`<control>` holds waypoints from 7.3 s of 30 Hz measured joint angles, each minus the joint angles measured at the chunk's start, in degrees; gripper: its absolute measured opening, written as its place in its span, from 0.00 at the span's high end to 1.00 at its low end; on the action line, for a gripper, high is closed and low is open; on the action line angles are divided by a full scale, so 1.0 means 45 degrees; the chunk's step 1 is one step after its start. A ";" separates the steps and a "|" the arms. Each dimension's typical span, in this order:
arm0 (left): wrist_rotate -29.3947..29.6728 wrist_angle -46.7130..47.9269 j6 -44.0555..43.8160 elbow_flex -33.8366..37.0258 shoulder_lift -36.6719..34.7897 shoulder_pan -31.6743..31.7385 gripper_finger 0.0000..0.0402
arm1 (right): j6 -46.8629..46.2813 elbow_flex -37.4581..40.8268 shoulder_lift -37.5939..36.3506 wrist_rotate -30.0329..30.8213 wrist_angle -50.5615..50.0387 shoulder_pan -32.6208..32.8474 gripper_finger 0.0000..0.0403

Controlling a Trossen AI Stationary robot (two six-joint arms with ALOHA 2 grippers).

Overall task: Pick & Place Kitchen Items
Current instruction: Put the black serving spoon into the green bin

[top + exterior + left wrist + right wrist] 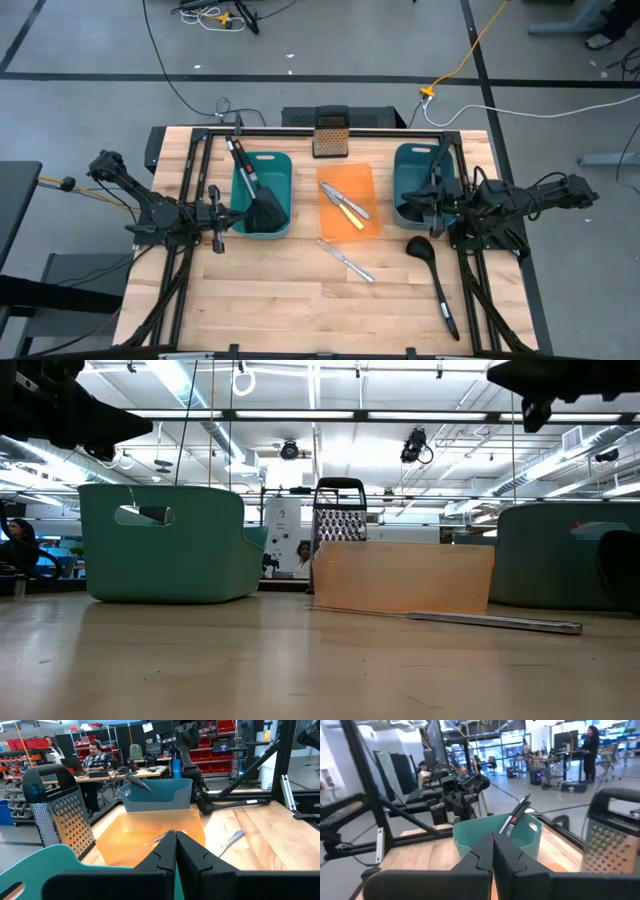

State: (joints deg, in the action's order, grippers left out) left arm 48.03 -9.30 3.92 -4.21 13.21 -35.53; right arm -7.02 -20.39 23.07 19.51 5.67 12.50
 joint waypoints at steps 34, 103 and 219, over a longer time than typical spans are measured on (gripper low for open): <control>0.0330 0.0287 0.0165 0.0000 -0.0005 0.0000 0.96 | -0.8881 -0.8486 0.8730 -0.2363 -1.3941 0.2709 0.97; 0.0169 0.0520 -0.0112 0.0000 0.0000 0.0000 0.96 | -2.1181 -0.2758 1.3240 -0.8014 -0.8521 0.7173 0.87; 0.1078 0.0567 0.0958 0.0000 0.0000 0.0002 0.96 | 1.4045 -0.7423 1.3303 0.6151 -1.5031 -0.9608 0.89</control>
State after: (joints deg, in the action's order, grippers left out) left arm 52.88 -6.75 8.23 -4.21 13.21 -35.52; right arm 56.19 -53.79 82.94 47.19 -61.97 -30.74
